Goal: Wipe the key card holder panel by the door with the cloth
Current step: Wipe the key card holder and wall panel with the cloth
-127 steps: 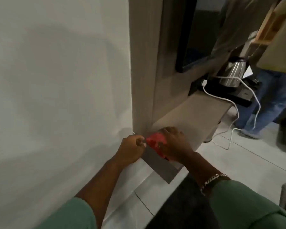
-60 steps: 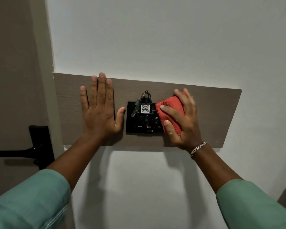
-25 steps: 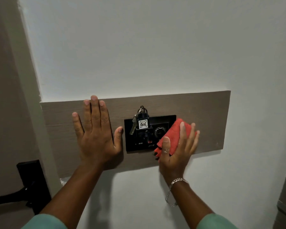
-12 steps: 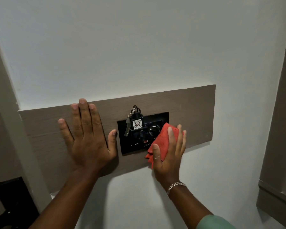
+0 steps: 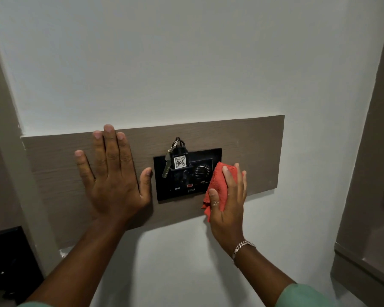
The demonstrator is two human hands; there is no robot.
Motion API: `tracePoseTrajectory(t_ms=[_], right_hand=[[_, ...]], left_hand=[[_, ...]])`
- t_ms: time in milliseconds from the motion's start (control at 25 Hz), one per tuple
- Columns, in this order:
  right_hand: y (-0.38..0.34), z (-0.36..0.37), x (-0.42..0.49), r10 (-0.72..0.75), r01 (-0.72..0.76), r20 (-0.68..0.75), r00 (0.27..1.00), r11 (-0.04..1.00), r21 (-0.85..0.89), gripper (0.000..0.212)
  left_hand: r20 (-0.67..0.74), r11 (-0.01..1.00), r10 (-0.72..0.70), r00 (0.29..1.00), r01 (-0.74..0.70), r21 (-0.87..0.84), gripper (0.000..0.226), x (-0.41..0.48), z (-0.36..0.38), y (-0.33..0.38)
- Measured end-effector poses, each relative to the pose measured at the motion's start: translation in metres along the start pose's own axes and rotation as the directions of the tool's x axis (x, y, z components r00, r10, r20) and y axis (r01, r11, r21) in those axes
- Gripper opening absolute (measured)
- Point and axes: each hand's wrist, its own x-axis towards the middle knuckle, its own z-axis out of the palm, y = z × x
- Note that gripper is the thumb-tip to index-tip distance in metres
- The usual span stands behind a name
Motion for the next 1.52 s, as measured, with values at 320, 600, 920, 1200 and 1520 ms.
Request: tracePoseTrajectory(t_ms=[320, 600, 920, 1200, 1520], right_hand=[[-0.065, 0.012, 0.015, -0.210, 0.215, -0.056, 0.976, 0.970, 0.111, 0.056], [-0.034, 0.020, 0.002, -0.280, 0.291, 0.085, 0.956, 0.944, -0.158, 0.066], [-0.022, 0.021, 0.009, -0.533, 0.564, 0.185, 0.826, 0.779, -0.272, 0.066], [-0.023, 0.022, 0.014, -0.537, 0.563, 0.170, 0.827, 0.796, -0.223, 0.068], [-0.055, 0.028, 0.028, -0.447, 0.454, 0.080, 0.891, 0.870, -0.191, 0.064]], left_hand=[[0.023, 1.000, -0.006, 1.000, 0.006, -0.009, 0.082, 0.001, -0.003, 0.001], [0.027, 1.000, 0.006, 1.000, -0.006, -0.005, 0.080, 0.002, -0.005, 0.001], [-0.013, 1.000, 0.003, 1.000, -0.003, -0.020, 0.082, 0.001, -0.001, 0.000], [-0.030, 1.000, 0.018, 0.999, -0.018, 0.013, 0.083, -0.001, 0.002, -0.001], [-0.038, 0.999, 0.030, 0.999, -0.029, 0.031, 0.084, 0.000, 0.006, -0.001]])
